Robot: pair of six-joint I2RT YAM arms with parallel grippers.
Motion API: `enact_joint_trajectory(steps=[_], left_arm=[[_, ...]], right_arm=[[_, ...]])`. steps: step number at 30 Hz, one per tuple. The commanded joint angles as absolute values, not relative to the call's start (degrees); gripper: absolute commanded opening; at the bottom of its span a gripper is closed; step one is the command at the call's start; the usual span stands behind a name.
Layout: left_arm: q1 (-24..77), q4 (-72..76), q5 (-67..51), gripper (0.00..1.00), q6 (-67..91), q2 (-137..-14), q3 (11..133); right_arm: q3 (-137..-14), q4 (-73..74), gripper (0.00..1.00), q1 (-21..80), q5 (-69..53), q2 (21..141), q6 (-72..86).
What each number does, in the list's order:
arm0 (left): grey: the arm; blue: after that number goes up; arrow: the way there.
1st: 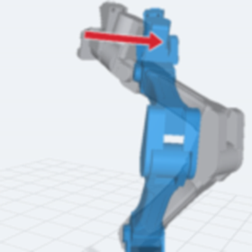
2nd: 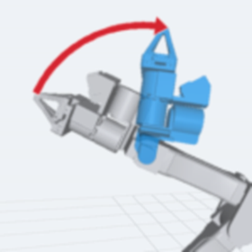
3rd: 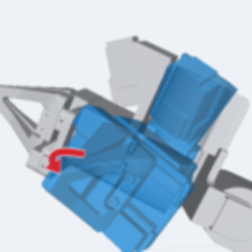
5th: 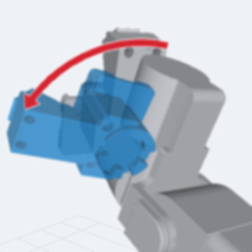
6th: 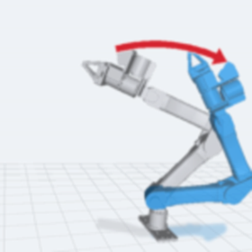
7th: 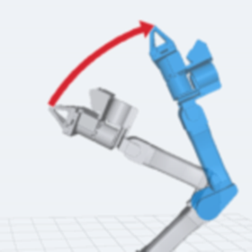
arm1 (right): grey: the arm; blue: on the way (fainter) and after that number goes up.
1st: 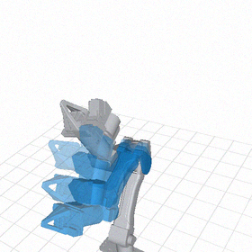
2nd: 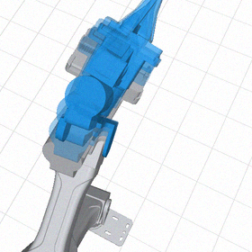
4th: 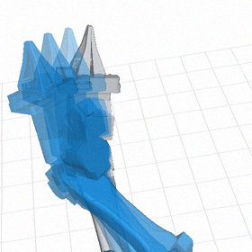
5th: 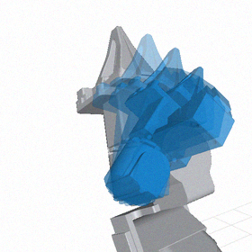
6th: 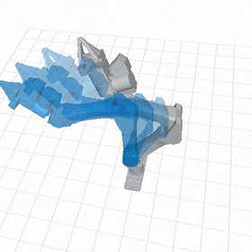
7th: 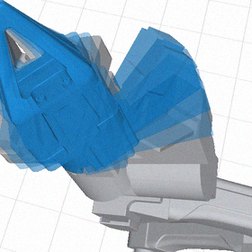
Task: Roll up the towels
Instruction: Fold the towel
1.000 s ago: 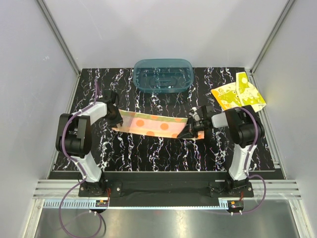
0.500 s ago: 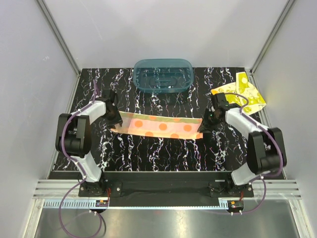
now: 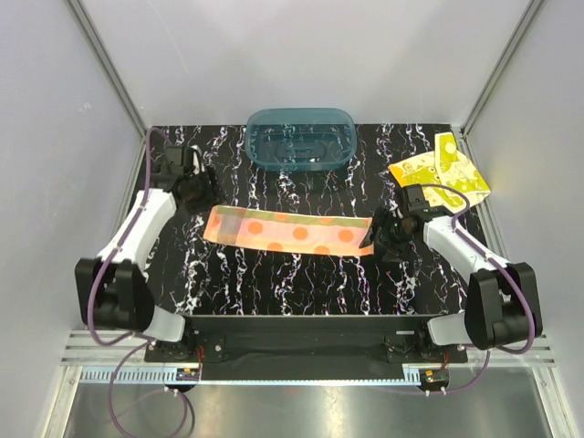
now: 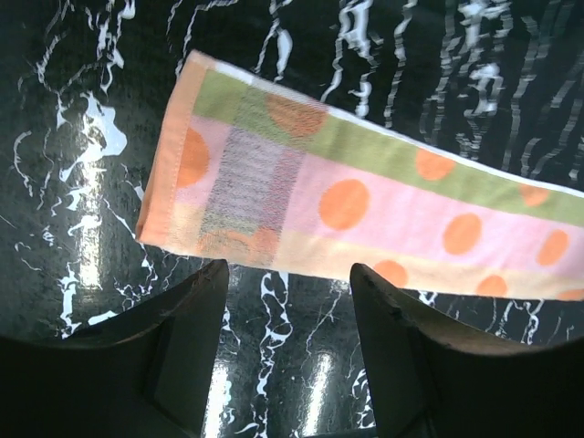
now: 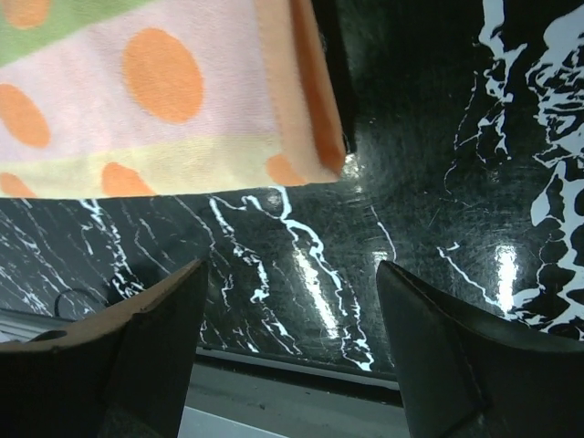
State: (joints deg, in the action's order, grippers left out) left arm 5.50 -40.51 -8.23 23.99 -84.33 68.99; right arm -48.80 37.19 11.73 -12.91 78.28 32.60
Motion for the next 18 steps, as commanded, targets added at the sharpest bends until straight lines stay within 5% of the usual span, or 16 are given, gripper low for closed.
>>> enact_joint_trajectory(steps=[1, 18], left_arm=[[5.2, -40.0, -11.2, 0.62, 19.4, -77.6, 65.9], [5.2, -37.6, -9.2, 0.59, 16.8, -75.0, 60.9]], right_arm=[[-46.2, 30.6, 0.81, 11.8, -14.2, 79.7, 35.7], [-41.7, 18.4, 0.73, 9.2, -15.9, 88.4, 38.0]])
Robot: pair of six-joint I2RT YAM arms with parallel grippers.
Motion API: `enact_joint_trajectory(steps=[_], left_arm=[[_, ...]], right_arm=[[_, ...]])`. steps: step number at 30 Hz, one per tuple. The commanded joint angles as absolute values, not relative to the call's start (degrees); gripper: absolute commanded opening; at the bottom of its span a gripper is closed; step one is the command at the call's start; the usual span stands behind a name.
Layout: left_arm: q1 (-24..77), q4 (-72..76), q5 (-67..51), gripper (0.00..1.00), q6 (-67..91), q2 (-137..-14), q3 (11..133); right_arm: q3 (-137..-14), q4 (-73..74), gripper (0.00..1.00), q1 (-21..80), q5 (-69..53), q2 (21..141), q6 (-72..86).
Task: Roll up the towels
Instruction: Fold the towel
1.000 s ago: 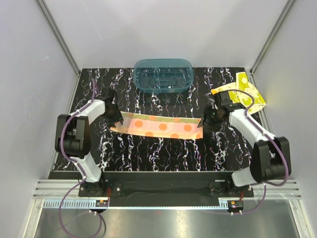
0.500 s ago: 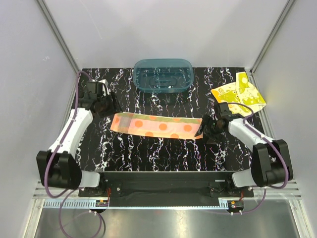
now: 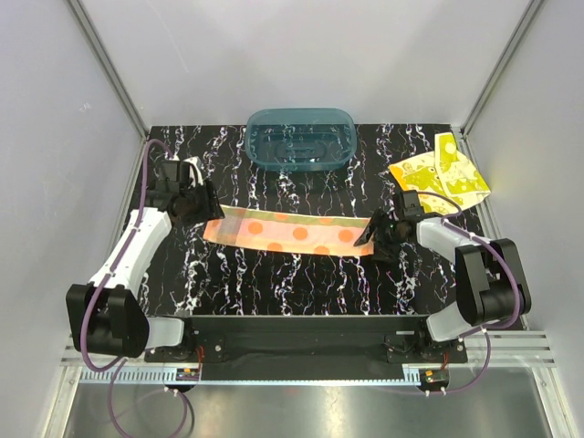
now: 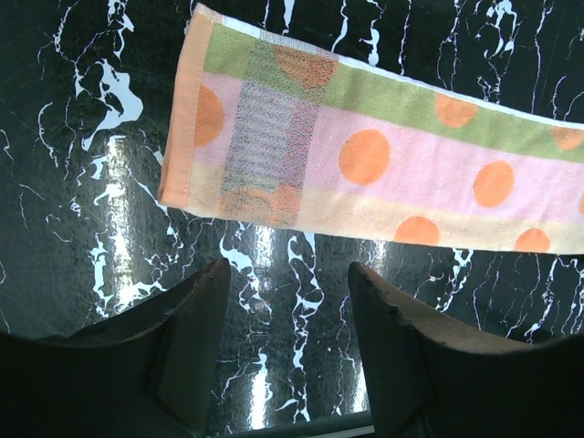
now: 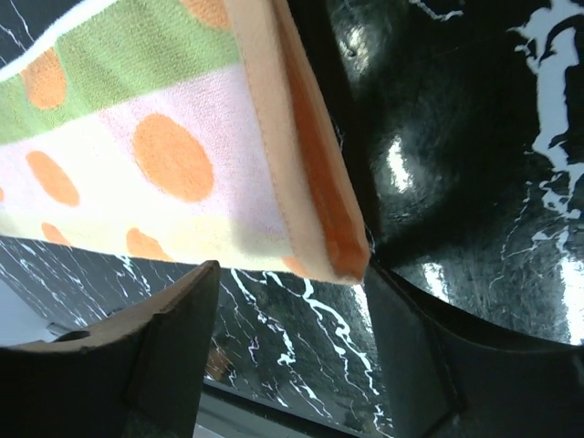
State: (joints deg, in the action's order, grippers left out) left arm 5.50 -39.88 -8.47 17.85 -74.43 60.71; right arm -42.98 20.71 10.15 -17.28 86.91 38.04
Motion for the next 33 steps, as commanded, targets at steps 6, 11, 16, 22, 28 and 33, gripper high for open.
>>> enact_joint_trajectory(steps=[6, 11, 16, 22, 28, 33], left_arm=[[5.2, -37.8, -8.3, 0.57, 16.6, -75.2, 60.6], [5.2, -37.8, -7.8, 0.57, 16.5, -75.1, 60.4], [5.3, -37.8, -7.6, 0.56, 16.4, -75.0, 60.2], [5.4, -37.8, -7.8, 0.56, 16.4, -74.4, 60.0], [5.6, -37.9, -8.9, 0.56, 16.6, -73.9, 60.0], [5.7, -40.5, -9.4, 0.55, 17.5, -72.4, 59.9]], right_arm=[[-41.1, 20.6, 0.52, 8.4, -13.8, 87.6, 37.2], [-41.5, 23.9, 0.38, 8.2, -9.2, 86.7, 36.4], [-43.4, 28.4, 0.21, 8.0, -3.6, 86.3, 35.1], [-47.5, 34.3, 0.08, 8.1, 3.3, 84.9, 33.1], [-57.4, 44.1, 0.00, 8.3, 10.6, 86.0, 29.1], [-63.6, 48.1, 0.00, 11.9, 15.1, 86.0, 27.8]])
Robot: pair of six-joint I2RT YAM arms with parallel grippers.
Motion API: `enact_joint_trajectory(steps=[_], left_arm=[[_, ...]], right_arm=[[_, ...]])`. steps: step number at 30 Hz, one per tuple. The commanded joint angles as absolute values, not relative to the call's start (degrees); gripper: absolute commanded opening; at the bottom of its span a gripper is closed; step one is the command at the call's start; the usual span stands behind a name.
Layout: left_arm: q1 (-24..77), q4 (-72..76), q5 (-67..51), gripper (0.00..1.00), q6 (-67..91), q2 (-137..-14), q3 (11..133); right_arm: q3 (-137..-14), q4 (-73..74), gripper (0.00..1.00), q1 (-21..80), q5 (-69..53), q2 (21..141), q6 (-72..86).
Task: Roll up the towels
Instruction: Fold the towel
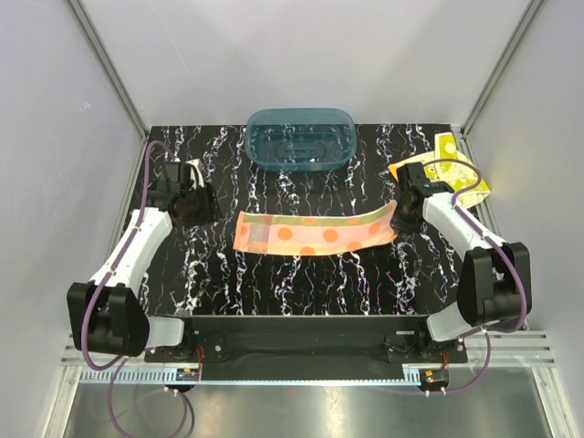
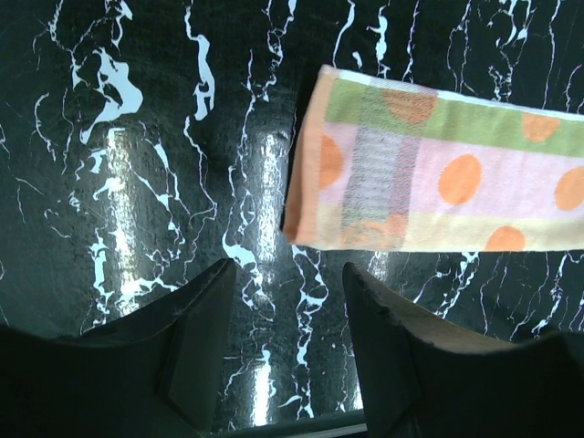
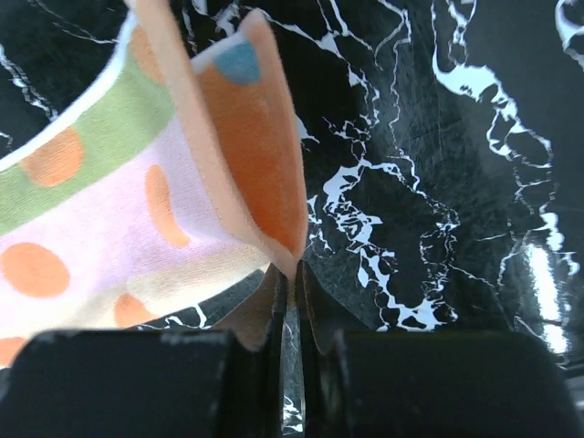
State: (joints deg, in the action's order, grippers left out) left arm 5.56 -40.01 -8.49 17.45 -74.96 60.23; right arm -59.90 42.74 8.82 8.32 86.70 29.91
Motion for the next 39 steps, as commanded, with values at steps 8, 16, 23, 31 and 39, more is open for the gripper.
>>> enact_joint_trajectory(steps=[8, 16, 23, 31, 39], left_arm=[[5.8, -40.2, -5.3, 0.56, 16.9, -65.0, 54.1], [5.8, -40.8, -4.8, 0.55, 16.4, -64.9, 55.5], [5.8, -41.2, -2.9, 0.55, 16.7, -63.0, 55.4], [5.7, -41.5, -1.9, 0.55, 17.1, -61.9, 55.0], [5.8, -41.4, -1.8, 0.55, 17.1, -61.6, 54.9]], right_arm=[[-76.4, 53.9, 0.00, 26.4, 19.9, 92.8, 29.8], [-91.3, 58.9, 0.00, 37.9, 20.4, 100.6, 31.0], [-108.7, 63.5, 0.00, 45.5, 18.9, 111.5, 29.9], [-122.7, 66.8, 0.00, 49.9, 17.1, 120.9, 29.7], [-130.1, 68.0, 0.00, 51.8, 16.2, 126.7, 29.9]])
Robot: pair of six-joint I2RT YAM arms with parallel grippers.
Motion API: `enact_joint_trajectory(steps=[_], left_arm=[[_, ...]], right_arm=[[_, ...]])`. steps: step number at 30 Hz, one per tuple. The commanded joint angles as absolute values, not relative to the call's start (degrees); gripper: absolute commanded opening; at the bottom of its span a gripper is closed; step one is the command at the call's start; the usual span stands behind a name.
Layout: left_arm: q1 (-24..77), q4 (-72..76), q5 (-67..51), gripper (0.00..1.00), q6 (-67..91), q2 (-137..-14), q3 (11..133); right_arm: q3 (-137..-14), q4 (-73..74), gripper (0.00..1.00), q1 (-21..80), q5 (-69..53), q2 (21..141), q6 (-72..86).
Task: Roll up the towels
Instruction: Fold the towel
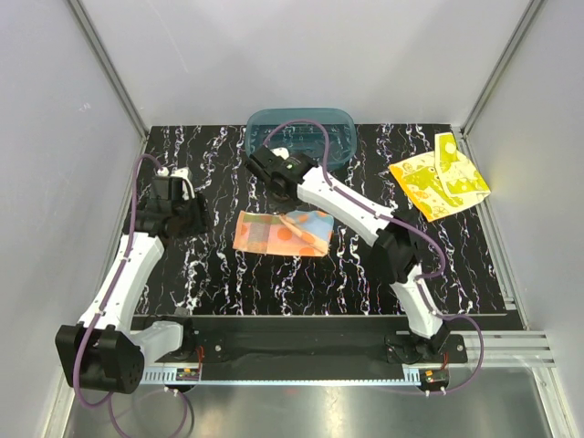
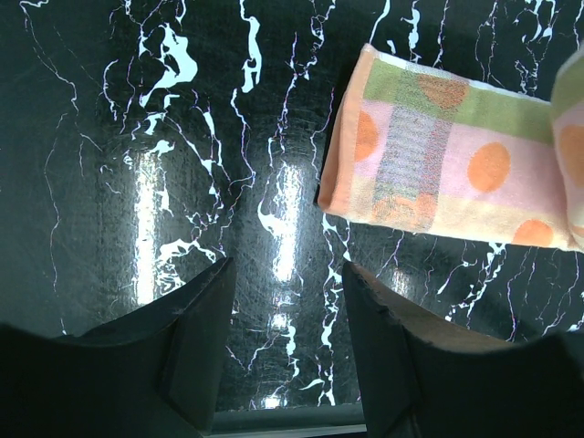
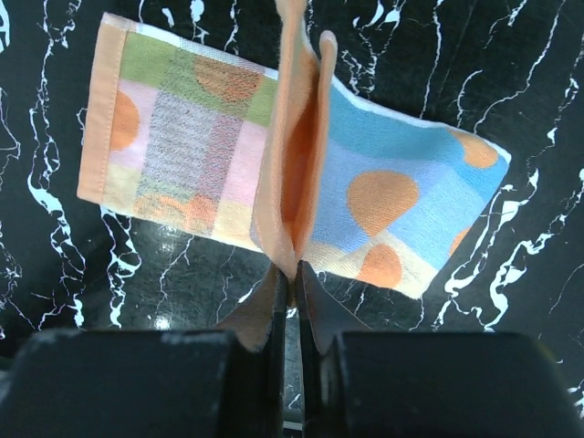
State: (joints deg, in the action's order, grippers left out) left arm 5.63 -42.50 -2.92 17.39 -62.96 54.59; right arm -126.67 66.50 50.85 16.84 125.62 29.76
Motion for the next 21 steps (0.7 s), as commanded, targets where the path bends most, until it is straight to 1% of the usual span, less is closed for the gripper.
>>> enact_joint_trajectory(steps=[1, 13, 18, 19, 21], left_arm=[[5.7, -41.3, -1.9, 0.55, 17.1, -61.6, 54.9], [5.8, -41.5, -1.8, 0.55, 17.2, -61.8, 54.8], [5.8, -41.6, -1.8, 0.55, 17.2, -62.0, 54.8], [5.8, -41.6, -1.8, 0.55, 17.2, -62.0, 54.8], [5.8, -41.6, -1.6, 0.55, 17.2, -62.0, 54.8]], right_arm=[[-130.6, 68.0, 0.00, 52.0, 16.1, 127.3, 30.0], [-135.9, 65.9, 0.00, 55.2, 13.8, 132.8, 29.1], [-134.8, 63.3, 0.00, 55.9, 10.9, 134.6, 29.0], [-134.0, 62.6, 0.01, 56.1, 10.1, 135.1, 29.0], [-132.7, 60.4, 0.07, 56.9, 8.1, 135.7, 28.7]])
